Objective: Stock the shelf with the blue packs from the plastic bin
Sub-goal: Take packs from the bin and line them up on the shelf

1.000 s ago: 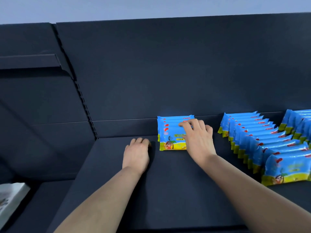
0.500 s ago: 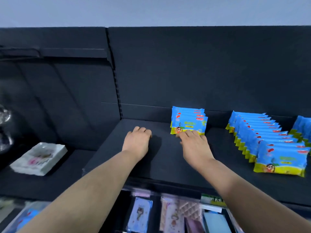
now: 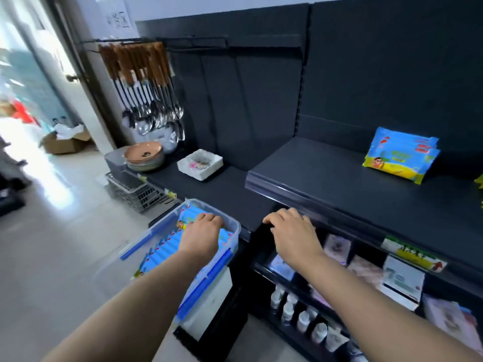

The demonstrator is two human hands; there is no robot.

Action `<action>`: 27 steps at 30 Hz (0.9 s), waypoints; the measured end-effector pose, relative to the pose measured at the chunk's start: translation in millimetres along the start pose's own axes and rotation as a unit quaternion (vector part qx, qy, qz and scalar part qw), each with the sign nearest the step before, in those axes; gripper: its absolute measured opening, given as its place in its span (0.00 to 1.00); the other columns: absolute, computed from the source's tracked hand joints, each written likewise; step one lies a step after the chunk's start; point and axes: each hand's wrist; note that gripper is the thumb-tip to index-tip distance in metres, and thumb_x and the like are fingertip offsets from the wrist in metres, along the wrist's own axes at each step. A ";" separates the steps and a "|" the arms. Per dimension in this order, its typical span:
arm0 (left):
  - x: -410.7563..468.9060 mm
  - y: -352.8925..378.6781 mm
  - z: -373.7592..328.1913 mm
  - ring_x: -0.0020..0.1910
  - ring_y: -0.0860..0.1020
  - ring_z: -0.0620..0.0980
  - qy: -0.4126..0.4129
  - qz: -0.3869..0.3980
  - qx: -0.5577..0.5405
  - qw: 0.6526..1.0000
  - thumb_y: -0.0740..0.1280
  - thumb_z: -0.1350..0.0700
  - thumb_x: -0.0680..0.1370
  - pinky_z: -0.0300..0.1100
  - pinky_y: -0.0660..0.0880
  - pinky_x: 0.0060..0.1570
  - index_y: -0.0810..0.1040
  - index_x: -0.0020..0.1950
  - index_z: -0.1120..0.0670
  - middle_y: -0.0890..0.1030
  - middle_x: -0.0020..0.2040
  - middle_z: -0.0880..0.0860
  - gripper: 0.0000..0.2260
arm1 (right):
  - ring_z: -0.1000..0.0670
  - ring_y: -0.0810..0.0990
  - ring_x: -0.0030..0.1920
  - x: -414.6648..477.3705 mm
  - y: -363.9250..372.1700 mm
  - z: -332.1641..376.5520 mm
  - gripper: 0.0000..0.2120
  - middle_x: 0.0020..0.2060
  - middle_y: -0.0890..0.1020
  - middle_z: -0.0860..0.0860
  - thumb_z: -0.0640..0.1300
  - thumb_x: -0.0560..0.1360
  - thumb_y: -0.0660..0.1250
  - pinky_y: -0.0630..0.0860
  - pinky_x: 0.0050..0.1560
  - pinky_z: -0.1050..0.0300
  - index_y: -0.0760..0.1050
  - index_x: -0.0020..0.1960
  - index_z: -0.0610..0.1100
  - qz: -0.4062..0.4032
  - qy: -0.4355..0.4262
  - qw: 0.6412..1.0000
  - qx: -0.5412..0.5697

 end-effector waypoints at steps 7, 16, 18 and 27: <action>-71.5 33.4 112.0 0.67 0.68 0.55 -0.066 0.178 0.123 0.974 0.58 0.60 0.78 0.50 0.69 0.60 0.70 0.63 0.53 0.74 0.63 0.53 0.14 | 0.48 0.70 0.61 -4.7 51.4 68.8 0.14 0.57 0.75 0.54 0.42 0.76 0.61 0.68 0.56 0.51 0.71 0.61 0.54 0.104 -0.034 0.993 0.037; -67.2 78.1 205.4 0.65 0.72 0.56 -0.023 0.269 0.063 0.961 0.59 0.61 0.77 0.48 0.70 0.61 0.72 0.65 0.54 0.75 0.63 0.55 0.16 | 0.50 0.66 0.65 23.0 136.6 166.5 0.17 0.61 0.72 0.55 0.40 0.78 0.59 0.65 0.59 0.53 0.68 0.63 0.55 0.228 -0.035 0.972 0.045; -59.7 93.1 216.1 0.64 0.73 0.57 -0.020 0.285 0.031 0.958 0.61 0.59 0.77 0.48 0.71 0.61 0.72 0.65 0.54 0.75 0.63 0.56 0.16 | 0.50 0.66 0.66 24.1 152.4 180.5 0.16 0.61 0.72 0.54 0.41 0.78 0.59 0.65 0.59 0.53 0.68 0.63 0.54 0.259 -0.018 0.965 0.037; -37.6 149.1 223.5 0.65 0.69 0.55 0.070 0.291 0.003 0.954 0.61 0.63 0.76 0.50 0.72 0.58 0.66 0.70 0.53 0.71 0.66 0.53 0.23 | 0.49 0.67 0.63 12.6 187.2 193.7 0.18 0.59 0.72 0.53 0.39 0.76 0.59 0.69 0.57 0.52 0.70 0.64 0.51 0.332 0.045 0.942 0.030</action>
Point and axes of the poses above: each hand's wrist, its own x-axis towards the middle knuckle, its own y-axis out of the palm, z = x × y
